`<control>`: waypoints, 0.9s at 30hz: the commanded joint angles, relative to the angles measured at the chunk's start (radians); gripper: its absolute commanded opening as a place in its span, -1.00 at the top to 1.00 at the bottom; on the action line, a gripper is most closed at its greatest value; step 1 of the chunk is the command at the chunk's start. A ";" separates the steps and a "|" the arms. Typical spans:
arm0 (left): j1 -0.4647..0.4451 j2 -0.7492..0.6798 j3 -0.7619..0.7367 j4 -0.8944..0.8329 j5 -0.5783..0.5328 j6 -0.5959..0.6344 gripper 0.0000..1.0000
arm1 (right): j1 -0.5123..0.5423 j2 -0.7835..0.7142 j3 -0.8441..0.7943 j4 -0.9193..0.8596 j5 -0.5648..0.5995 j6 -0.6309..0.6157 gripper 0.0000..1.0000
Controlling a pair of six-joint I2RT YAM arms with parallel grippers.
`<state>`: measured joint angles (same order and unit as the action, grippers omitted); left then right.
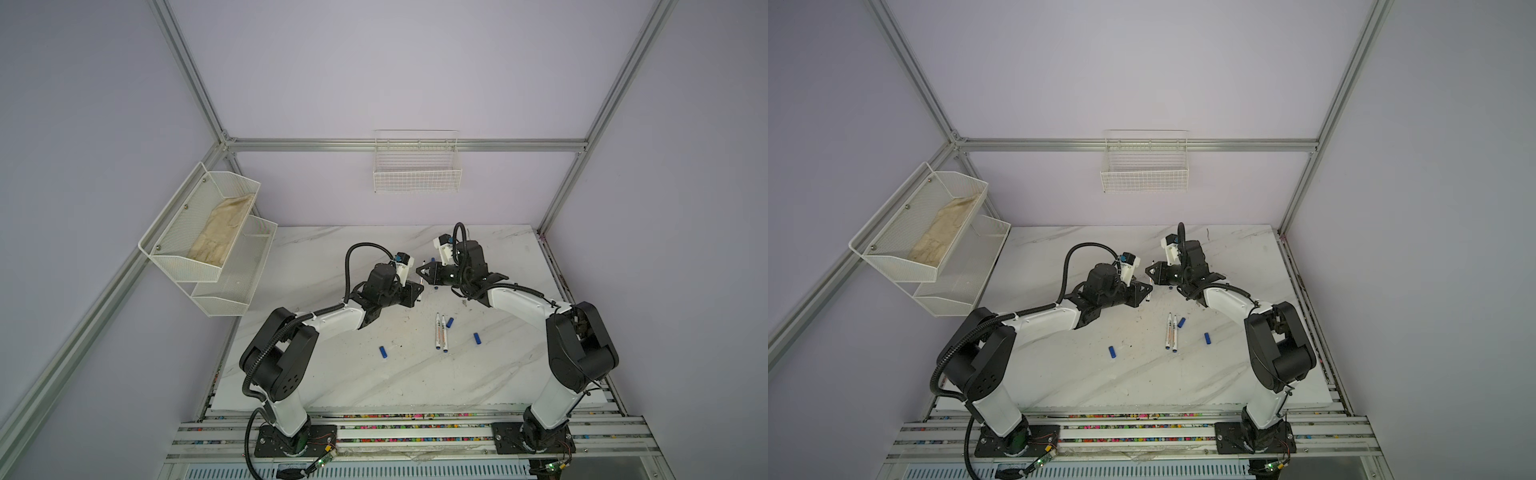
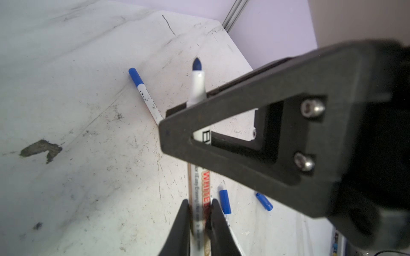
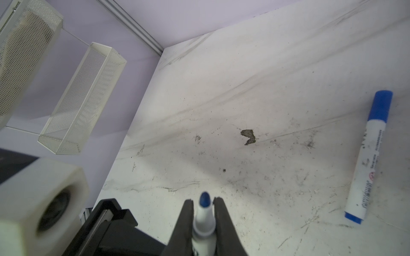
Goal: Insert the pens into the pen caps
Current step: 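Lift the white marker upright with the left gripper while right moves toward a blue cap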
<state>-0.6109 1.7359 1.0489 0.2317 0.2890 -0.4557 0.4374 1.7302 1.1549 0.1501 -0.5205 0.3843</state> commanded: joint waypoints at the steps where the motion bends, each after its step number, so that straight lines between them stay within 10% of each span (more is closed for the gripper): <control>1: -0.004 -0.010 0.004 0.077 0.022 -0.003 0.20 | 0.000 0.000 0.003 0.003 -0.018 -0.020 0.88; 19: -0.004 0.066 0.094 0.164 0.071 -0.007 0.37 | 0.000 -0.038 -0.012 0.005 -0.069 -0.039 0.90; 27: -0.002 0.055 0.065 0.249 0.078 -0.046 1.00 | -0.006 -0.051 -0.016 -0.026 0.001 -0.002 0.76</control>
<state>-0.6090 1.8103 1.0523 0.3626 0.3447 -0.4938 0.4358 1.7157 1.1538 0.1455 -0.5629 0.3611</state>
